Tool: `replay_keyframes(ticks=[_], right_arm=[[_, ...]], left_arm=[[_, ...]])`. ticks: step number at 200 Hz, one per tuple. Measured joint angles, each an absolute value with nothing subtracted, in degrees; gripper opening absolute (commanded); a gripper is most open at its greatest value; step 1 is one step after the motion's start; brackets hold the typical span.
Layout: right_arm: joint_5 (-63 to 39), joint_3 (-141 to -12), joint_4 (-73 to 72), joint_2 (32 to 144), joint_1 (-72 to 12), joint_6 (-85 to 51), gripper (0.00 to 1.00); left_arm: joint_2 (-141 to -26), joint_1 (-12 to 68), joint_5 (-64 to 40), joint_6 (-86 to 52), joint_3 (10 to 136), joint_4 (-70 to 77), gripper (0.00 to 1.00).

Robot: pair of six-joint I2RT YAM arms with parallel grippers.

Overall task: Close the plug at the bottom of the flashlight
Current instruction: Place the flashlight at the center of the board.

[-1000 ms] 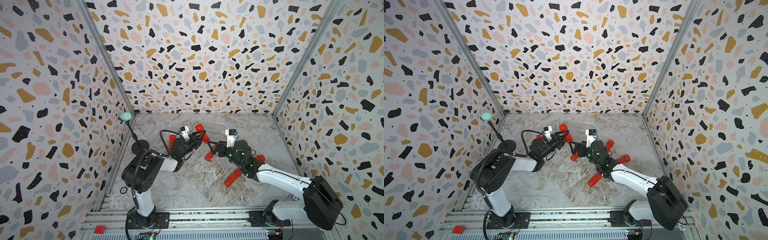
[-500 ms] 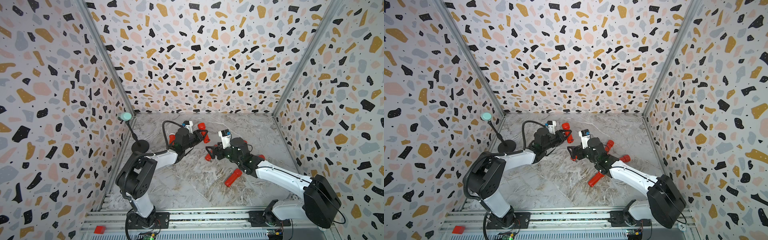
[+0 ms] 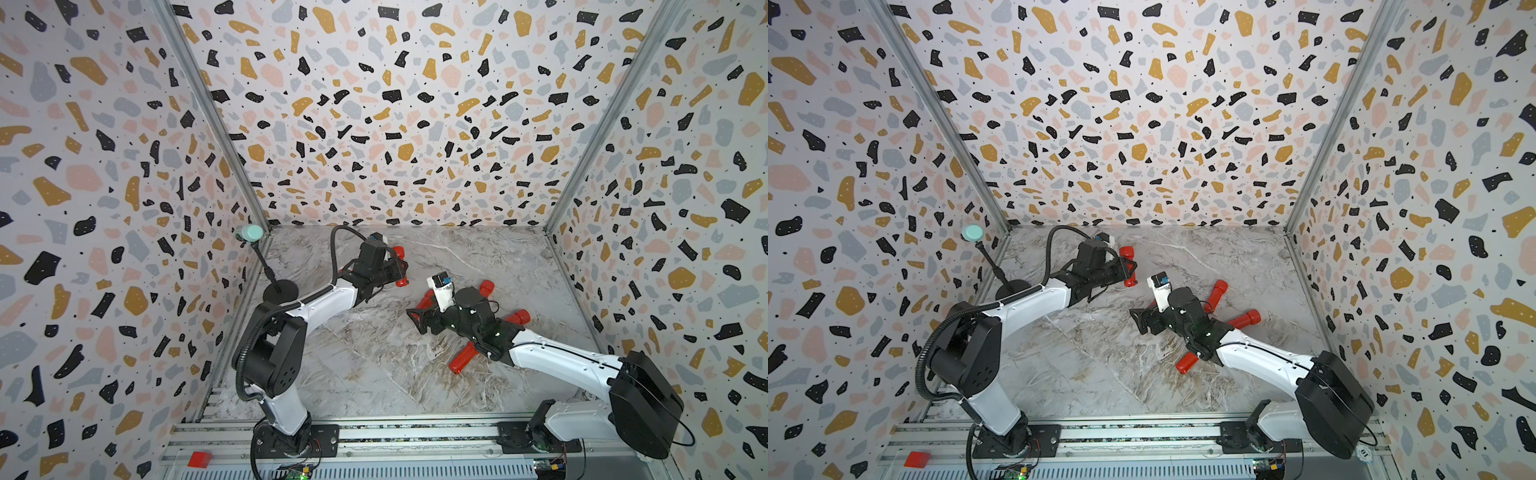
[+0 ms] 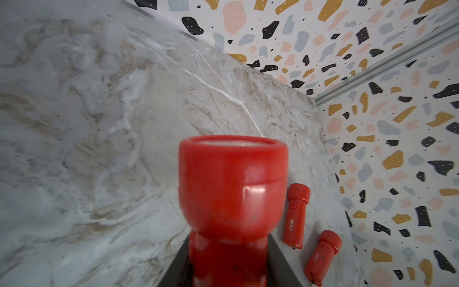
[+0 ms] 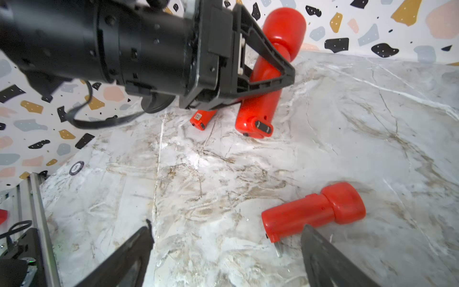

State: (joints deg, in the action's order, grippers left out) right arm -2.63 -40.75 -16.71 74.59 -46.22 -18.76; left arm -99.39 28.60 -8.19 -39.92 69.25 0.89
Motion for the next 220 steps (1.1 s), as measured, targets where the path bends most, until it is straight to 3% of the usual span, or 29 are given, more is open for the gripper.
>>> replay_keyframes(ticks=[84,220], right_arm=[[-0.82,-24.05,-33.52,63.75,-46.92,-19.92,0.96],[0.05,-23.18,-39.48,64.20,-48.88,-21.12,0.96]], left_arm=[[-102.61,28.60,1.50,-31.38,74.54,-12.99,0.00],[-114.06,25.10,9.52,-24.80,83.35,-25.06,0.00]])
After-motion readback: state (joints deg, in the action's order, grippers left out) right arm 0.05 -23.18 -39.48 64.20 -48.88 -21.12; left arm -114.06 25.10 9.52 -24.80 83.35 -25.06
